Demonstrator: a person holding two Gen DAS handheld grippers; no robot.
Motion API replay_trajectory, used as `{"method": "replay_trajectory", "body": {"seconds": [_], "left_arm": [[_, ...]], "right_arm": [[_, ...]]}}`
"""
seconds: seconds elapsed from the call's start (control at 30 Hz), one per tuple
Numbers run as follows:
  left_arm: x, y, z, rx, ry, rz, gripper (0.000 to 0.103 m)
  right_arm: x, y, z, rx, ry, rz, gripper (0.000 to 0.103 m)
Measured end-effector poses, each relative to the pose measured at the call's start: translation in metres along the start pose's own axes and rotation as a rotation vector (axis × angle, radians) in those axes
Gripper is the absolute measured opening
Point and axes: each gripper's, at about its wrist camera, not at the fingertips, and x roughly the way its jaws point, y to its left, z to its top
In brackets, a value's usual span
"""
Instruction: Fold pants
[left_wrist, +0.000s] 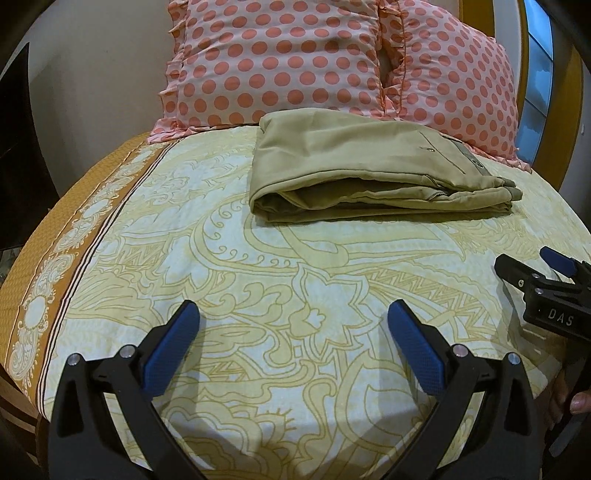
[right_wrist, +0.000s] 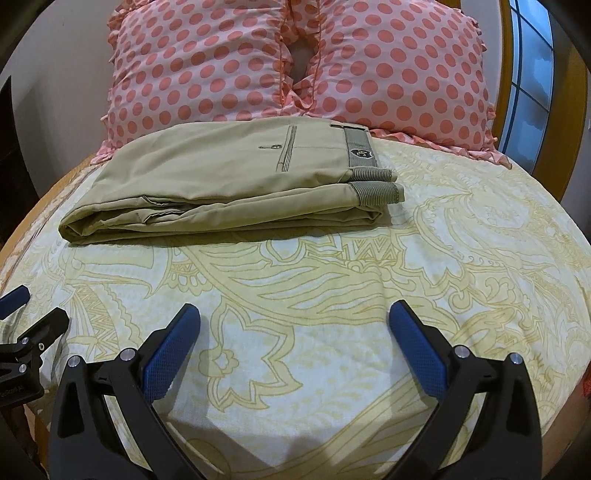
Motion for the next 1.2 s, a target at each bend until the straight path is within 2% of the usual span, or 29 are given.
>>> {"method": "replay_trajectory", "body": {"seconds": [1.2], "left_arm": [[0.0006, 0.0017, 0.0008, 0.000, -0.002, -0.001, 0.101]], "right_arm": [[0.0003, 0.0005, -0.0003, 0.002, -0.011, -0.003, 0.102]]}}
